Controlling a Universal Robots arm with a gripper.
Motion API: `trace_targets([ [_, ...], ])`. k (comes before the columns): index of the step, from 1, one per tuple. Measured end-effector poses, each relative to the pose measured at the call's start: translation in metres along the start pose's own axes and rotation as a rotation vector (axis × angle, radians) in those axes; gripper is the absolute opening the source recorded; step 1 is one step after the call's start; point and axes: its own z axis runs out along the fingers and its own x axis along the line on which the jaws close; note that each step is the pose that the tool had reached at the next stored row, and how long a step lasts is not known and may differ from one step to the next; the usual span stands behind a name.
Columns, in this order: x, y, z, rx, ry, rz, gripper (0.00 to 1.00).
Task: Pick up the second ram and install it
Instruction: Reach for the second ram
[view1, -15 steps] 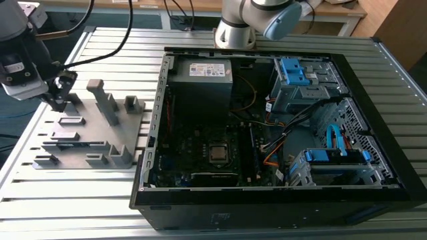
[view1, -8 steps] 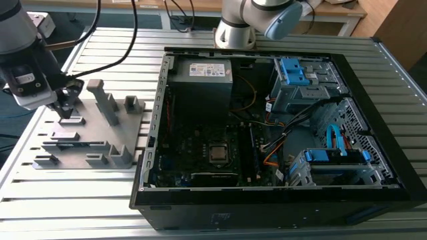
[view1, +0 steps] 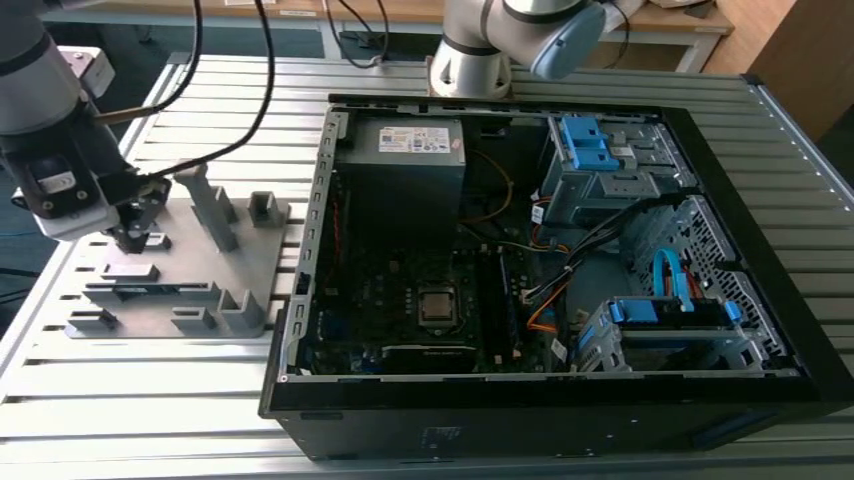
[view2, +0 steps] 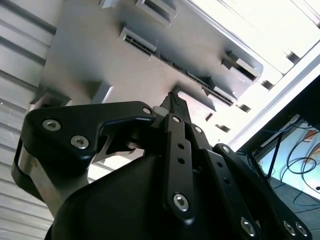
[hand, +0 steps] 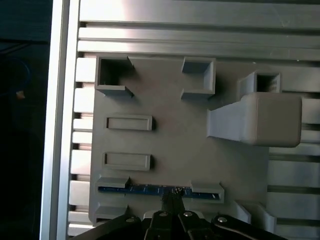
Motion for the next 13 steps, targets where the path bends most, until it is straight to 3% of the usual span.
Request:
trace_targets([
  [6, -0.0006, -0.0091, 0.0108, -0.0002, -0.0002, 0.0, 0.1],
  [13, -0.0028, -0.0098, 0.023, -0.0001, 0.0, 0.0, 0.1],
])
